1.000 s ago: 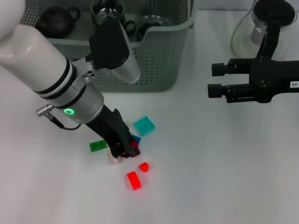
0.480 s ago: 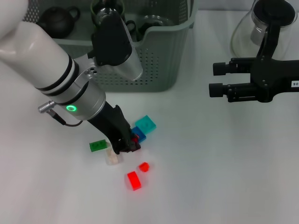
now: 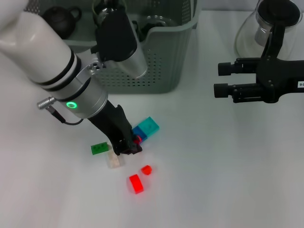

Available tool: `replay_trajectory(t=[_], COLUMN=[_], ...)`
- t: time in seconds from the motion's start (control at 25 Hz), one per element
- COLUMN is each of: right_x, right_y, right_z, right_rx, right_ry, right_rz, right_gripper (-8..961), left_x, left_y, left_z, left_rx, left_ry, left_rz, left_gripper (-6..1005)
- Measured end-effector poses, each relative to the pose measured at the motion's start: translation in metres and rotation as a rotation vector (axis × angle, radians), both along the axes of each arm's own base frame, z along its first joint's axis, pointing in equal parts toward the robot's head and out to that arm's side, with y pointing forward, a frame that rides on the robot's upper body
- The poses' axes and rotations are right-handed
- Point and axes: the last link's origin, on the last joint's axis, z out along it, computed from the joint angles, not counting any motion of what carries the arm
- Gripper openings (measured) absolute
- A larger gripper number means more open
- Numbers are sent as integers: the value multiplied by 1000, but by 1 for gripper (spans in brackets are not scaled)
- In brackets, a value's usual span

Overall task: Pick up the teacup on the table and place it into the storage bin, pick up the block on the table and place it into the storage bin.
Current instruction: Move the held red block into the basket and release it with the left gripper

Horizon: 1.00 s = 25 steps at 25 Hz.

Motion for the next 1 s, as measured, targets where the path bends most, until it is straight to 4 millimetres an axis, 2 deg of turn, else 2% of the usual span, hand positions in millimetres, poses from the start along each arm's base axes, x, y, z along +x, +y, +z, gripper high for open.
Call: replay_trajectory(t=[0.24,0.44,0.68,1.0], right_x=[0,1,1,1], right_y=[0,1,1,0], right_z=[1,2,2,3], right_rx=[3,5,6,0], right_ry=[2,1,0,2], right_rz=[-2,-2,-1,-4], right_gripper=[776,776,776,775], left_x=[12,26,38,48], left_y=[-1,3,18,38], left_z=[10,30,69,131], left_rx=[-47,-76,-7,145], left_ry=[-2,-46,-99,-125], left_rz=[14,49,56,34], left_gripper=[176,186,198,215])
